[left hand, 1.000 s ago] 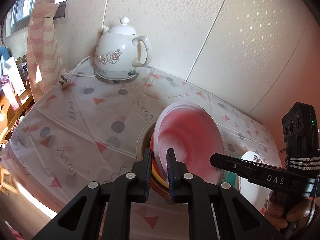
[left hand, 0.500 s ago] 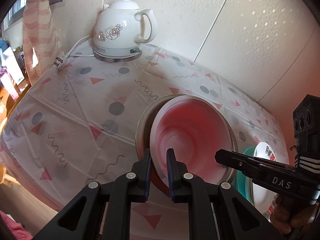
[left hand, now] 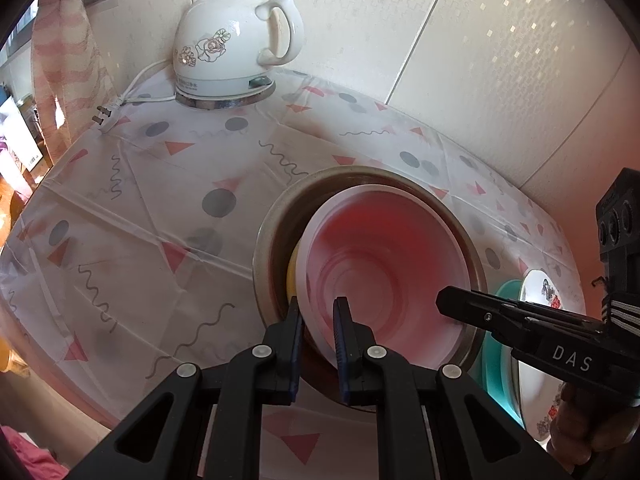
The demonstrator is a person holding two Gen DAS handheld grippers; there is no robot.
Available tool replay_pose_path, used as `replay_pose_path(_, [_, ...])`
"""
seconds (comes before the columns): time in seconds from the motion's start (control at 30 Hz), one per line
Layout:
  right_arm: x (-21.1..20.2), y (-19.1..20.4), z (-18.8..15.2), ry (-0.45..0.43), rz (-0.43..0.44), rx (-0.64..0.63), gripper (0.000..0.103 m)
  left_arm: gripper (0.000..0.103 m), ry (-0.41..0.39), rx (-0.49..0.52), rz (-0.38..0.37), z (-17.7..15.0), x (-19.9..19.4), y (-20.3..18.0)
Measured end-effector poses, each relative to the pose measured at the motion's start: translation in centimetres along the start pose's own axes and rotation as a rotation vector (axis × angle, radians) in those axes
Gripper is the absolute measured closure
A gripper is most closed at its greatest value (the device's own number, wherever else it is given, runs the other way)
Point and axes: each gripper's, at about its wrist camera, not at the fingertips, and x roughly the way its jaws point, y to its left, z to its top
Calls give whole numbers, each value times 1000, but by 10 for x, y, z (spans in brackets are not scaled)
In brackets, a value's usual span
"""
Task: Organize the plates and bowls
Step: 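Carry the red bowl over the steel bowl and lower it onto the yellow bowl, then press the red bowl down into the yellow bowl with the right tool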
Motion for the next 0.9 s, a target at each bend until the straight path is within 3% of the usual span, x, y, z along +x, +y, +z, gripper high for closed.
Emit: replay_pose_path(0.9, [0, -8, 9, -41, -123, -43, 91, 89, -10, 46, 7, 12, 16, -16])
